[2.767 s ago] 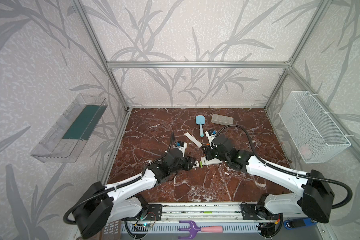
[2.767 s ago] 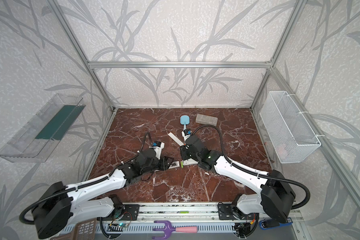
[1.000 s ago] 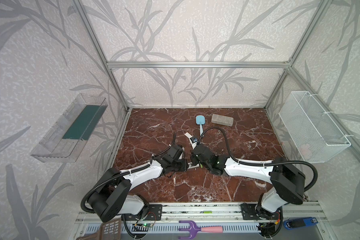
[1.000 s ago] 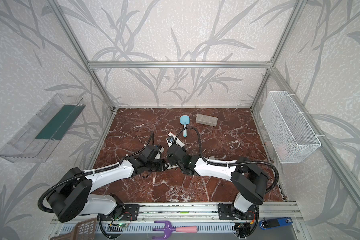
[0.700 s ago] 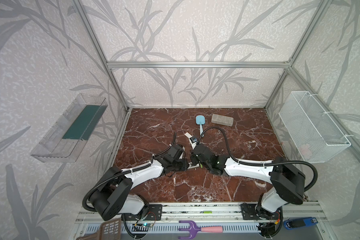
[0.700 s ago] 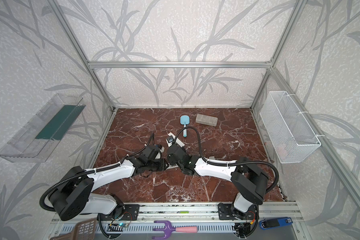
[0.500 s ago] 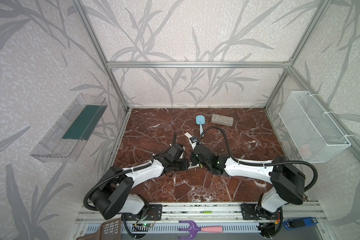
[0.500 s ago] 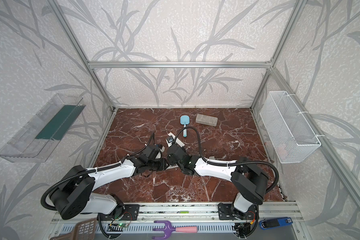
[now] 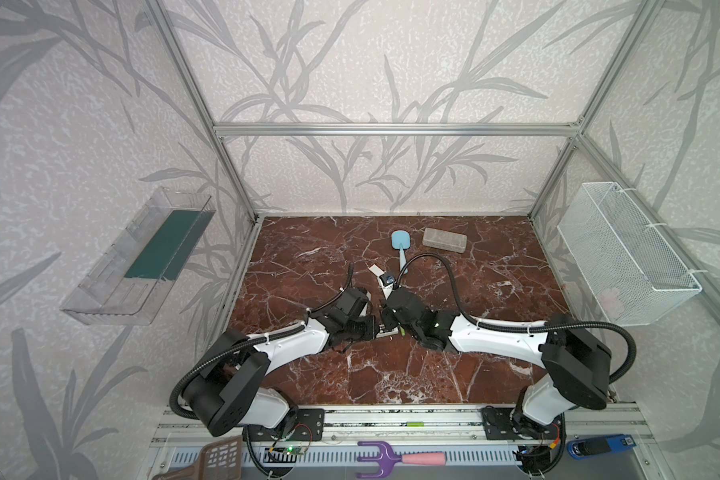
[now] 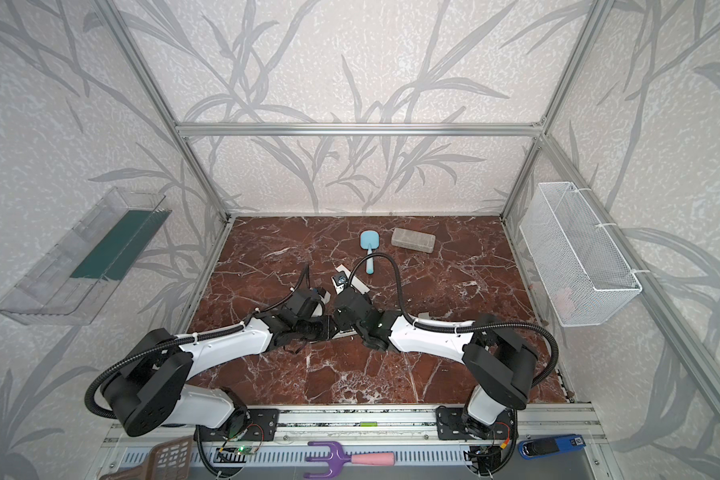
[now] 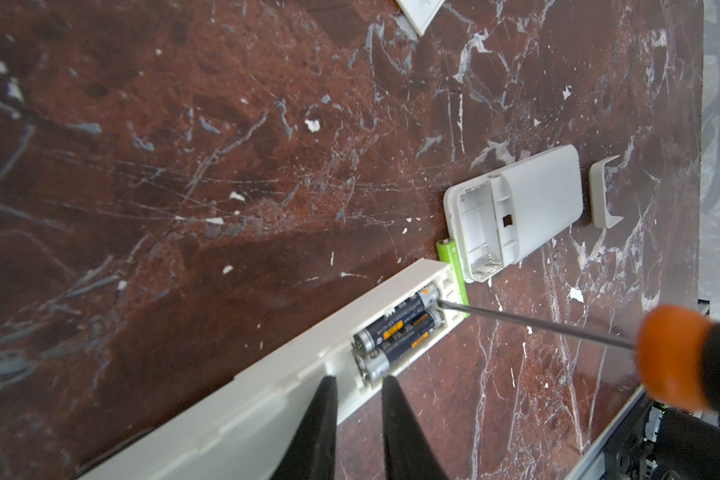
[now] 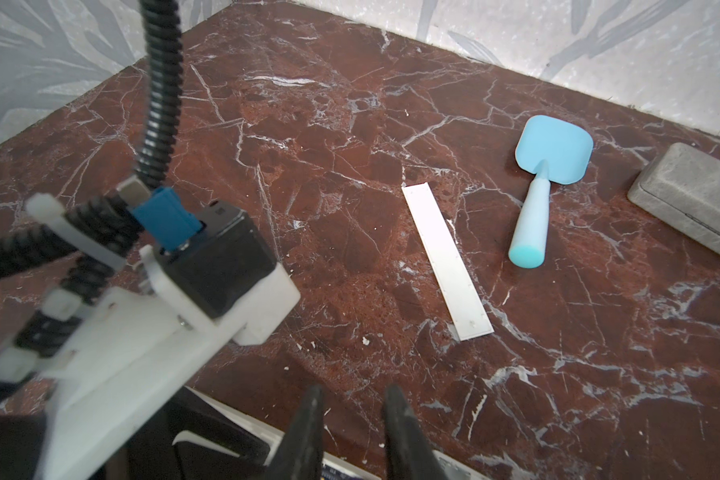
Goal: Unload the batteries from the remote control
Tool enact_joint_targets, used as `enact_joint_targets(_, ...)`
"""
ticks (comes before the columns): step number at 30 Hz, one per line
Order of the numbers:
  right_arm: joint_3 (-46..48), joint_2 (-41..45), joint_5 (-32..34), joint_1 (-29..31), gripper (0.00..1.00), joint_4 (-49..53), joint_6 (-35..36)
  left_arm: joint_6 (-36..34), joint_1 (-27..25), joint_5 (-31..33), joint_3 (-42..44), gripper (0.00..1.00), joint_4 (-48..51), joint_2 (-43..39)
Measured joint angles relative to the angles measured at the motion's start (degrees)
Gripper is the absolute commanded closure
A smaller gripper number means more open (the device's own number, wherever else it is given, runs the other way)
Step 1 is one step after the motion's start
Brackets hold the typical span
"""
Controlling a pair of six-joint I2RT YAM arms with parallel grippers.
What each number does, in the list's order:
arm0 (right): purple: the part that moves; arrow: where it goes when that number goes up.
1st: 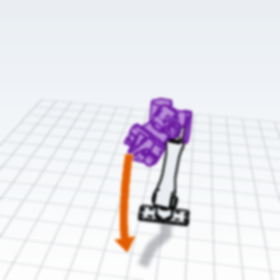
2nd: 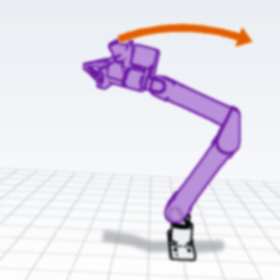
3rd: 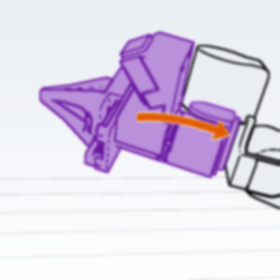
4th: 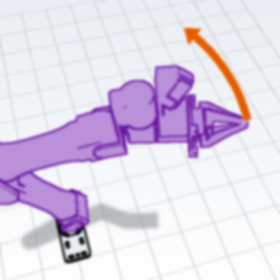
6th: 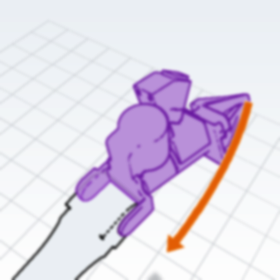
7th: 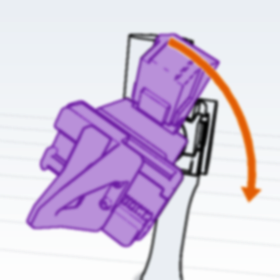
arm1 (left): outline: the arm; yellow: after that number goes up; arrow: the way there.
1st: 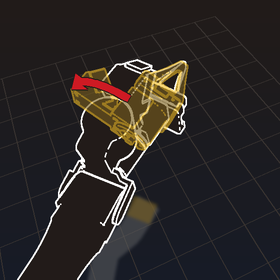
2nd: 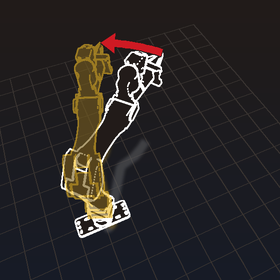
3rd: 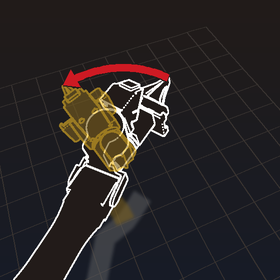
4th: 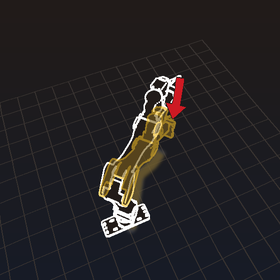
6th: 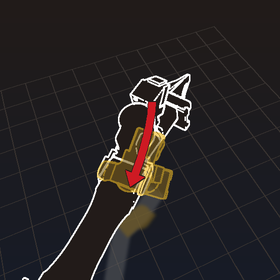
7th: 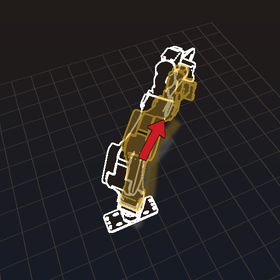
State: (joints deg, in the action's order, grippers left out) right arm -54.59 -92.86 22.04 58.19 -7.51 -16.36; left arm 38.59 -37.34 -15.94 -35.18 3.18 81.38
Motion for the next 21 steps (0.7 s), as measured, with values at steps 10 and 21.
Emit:
enact_joint_targets(10, 0.00, -0.04, 0.00, 0.00, 1.00, -0.09, 0.07, 0.04, 0.00, -0.68, -0.04, 0.79, -1.09, 0.74)
enact_joint_targets(21, 2.99, -0.09, -0.22, 0.00, 1.00, -3.78, 0.15, 0.66, 0.00, -0.90, 0.09, 0.80, -1.60, 0.90)
